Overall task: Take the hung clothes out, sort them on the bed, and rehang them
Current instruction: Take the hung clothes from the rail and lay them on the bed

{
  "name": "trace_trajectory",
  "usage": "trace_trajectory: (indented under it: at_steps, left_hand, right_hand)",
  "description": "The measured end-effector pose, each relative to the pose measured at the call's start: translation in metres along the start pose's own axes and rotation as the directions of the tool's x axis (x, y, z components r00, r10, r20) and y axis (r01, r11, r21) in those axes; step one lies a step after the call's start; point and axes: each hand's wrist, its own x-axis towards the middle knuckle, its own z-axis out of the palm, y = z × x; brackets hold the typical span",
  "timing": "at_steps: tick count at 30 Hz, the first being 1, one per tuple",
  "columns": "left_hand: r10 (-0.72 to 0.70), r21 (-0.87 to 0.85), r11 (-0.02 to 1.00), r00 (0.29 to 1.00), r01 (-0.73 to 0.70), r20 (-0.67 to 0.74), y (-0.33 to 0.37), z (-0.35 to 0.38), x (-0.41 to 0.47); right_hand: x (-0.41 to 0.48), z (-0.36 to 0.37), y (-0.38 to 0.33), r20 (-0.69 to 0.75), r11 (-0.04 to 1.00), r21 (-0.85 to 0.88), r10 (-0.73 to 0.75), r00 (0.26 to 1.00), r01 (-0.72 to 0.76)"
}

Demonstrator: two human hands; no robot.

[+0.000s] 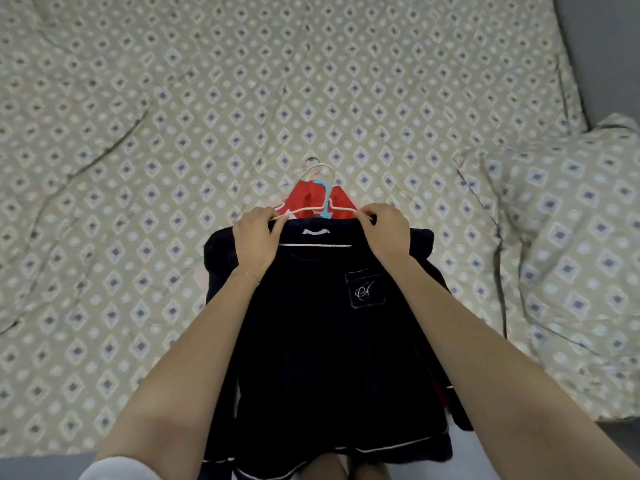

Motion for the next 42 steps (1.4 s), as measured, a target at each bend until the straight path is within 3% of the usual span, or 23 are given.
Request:
trace_trajectory:
  at_steps: [6,9,17,24,27,32,38,42]
  left_hand:
    - [0.016,0.055,0.998,0.998,-0.019,0.057,0.001,0.003,-0.008]
    - [0.072,0.073,0.994,0.995,-0.077,0.072,0.014,-0.016,-0.018]
    - [0.039,0.138,0.990,0.999,-0.041,0.017,0.058,-0.084,-0.078]
    - [-0.176,0.229,0.952,0.975,0.204,-0.137,0.066,-0.147,-0.183]
    - [-0.313,0.221,0.907,0.925,0.358,-0.214,0.060,-0.171,-0.247]
    - [-0.509,0.180,0.786,0.784,0.592,-0.356,0.042,-0.209,-0.363]
    - [-0.676,0.071,0.589,0.539,0.805,-0.502,0.022,-0.242,-0.514]
    - [-0.763,-0.050,0.418,0.320,0.907,-0.561,0.018,-0.245,-0.621]
  right_hand:
    - [-0.006,0.000,-0.001,0.028,0.993,-0.086,-0.081,0.996,0.083]
    - [-0.019,-0.010,-0.012,0.081,0.980,-0.160,-0.105,0.991,0.117]
    - [-0.061,-0.054,-0.061,0.241,0.913,-0.289,-0.223,0.945,0.289]
    - [-0.122,-0.075,-0.129,0.337,0.842,-0.173,-0.437,0.834,0.511]
    - [-0.162,-0.075,-0.159,0.390,0.750,-0.150,-0.553,0.736,0.644]
    - [-0.252,-0.057,-0.205,0.484,0.540,-0.073,-0.716,0.503,0.838]
    - [-0.386,-0.028,-0.257,0.599,0.254,0.059,-0.783,0.169,0.965]
    - [-0.484,-0.014,-0.271,0.651,0.084,0.139,-0.759,-0.027,0.987]
